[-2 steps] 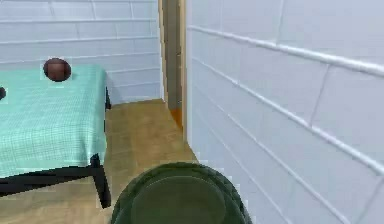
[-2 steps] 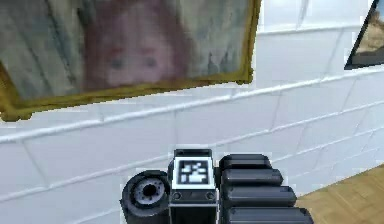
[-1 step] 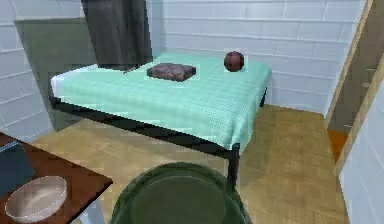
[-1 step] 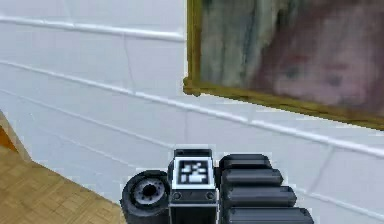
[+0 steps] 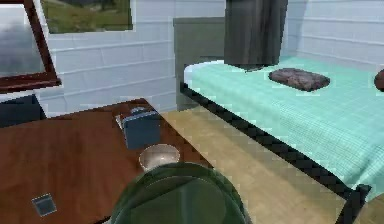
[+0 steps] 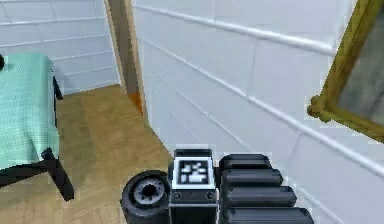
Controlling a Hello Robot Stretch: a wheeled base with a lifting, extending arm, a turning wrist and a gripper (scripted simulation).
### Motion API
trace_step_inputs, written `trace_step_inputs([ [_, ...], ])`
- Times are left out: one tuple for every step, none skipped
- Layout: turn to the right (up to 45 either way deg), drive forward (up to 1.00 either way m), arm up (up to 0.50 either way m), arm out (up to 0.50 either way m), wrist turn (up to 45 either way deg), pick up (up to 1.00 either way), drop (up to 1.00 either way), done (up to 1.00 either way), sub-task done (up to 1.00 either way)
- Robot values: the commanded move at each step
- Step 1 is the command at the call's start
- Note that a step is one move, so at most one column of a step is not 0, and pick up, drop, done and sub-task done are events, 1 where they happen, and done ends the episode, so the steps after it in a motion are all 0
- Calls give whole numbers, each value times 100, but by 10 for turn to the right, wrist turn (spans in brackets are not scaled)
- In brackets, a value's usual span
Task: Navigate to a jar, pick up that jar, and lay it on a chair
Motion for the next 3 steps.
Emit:
trace_step_inputs([
  [450,0,0,0,0,0,0,0,0],
  [450,0,0,0,0,0,0,0,0],
  [450,0,0,0,0,0,0,0,0],
])
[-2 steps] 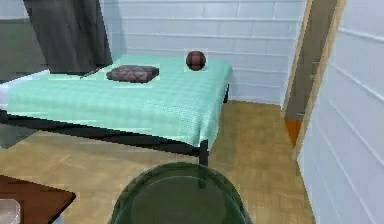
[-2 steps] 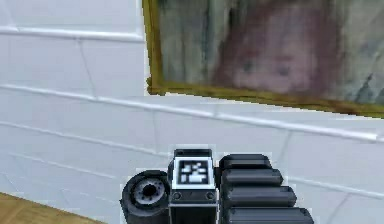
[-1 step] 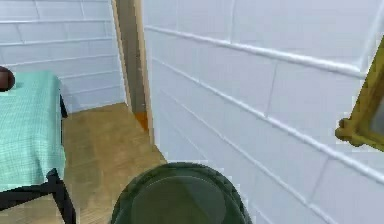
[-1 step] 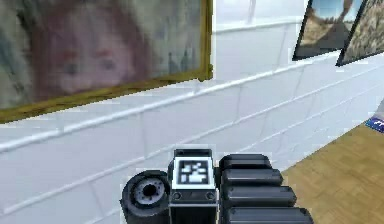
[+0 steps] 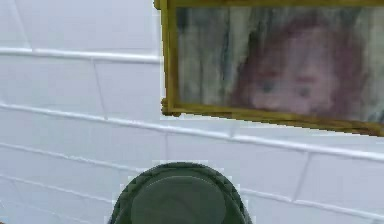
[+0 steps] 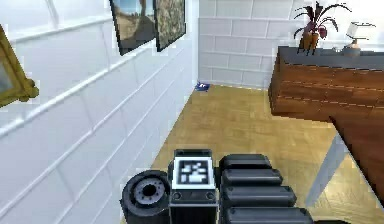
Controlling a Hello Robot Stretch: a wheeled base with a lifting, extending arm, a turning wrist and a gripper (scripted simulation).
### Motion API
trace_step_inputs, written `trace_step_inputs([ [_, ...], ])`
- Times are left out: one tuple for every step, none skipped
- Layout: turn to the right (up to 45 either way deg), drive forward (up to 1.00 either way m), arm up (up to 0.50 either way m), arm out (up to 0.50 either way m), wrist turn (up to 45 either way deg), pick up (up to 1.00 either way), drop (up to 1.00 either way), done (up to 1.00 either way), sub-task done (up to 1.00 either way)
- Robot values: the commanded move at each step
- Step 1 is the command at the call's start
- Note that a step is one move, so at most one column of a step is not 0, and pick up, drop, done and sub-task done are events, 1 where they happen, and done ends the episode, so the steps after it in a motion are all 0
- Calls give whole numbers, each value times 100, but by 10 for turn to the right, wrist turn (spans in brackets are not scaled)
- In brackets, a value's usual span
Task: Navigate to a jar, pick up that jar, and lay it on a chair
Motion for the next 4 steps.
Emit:
trace_step_inputs([
  [390,0,0,0,0,0,0,0,0],
  [-450,0,0,0,0,0,0,0,0],
  [-450,0,0,0,0,0,0,0,0],
  [-450,0,0,0,0,0,0,0,0],
])
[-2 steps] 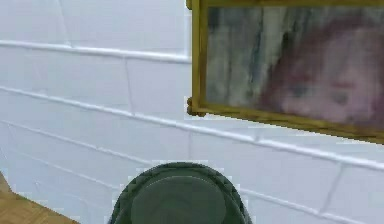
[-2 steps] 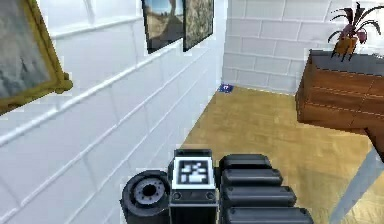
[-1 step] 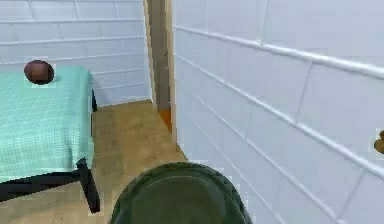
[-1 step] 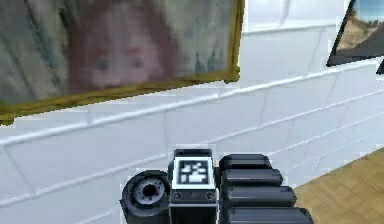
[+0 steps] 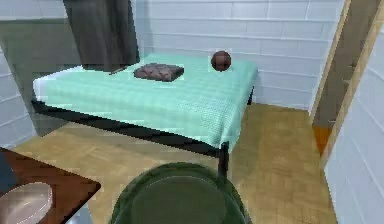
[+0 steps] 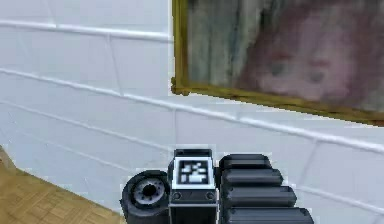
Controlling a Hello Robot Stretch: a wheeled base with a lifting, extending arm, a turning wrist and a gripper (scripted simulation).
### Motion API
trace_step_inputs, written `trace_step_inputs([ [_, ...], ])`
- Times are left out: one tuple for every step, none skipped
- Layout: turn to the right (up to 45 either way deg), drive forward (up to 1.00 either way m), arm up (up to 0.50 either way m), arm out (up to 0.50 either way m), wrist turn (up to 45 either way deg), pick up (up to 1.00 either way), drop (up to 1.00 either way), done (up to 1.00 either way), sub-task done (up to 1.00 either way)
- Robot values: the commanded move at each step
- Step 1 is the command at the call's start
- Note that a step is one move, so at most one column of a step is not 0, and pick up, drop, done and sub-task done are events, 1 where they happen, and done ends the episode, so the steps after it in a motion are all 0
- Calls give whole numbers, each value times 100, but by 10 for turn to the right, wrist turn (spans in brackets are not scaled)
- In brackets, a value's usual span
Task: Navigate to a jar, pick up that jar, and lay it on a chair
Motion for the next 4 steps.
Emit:
trace_step_inputs([
  [-420,0,0,0,0,0,0,0,0],
  [-450,0,0,0,0,0,0,0,0],
  [-450,0,0,0,0,0,0,0,0],
  [-450,0,0,0,0,0,0,0,0],
])
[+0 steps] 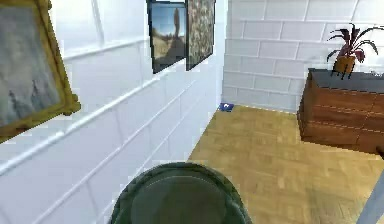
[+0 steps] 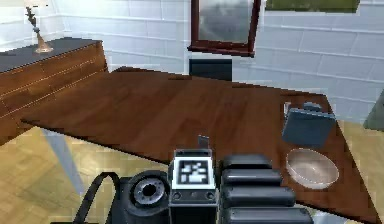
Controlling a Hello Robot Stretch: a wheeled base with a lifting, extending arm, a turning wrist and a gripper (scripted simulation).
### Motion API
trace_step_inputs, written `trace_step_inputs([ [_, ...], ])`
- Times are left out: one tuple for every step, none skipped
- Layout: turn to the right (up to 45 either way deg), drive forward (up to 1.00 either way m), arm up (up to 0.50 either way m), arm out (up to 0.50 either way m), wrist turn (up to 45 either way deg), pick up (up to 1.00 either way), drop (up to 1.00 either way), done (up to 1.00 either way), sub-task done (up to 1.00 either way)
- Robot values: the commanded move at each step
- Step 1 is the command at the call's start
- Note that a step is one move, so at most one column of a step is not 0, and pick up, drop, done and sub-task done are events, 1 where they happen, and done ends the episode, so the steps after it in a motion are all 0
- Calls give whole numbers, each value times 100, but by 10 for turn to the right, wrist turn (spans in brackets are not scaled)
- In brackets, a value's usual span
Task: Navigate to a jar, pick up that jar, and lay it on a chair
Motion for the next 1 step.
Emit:
trace_step_inputs([
  [-330,0,0,0,0,0,0,0,0],
])
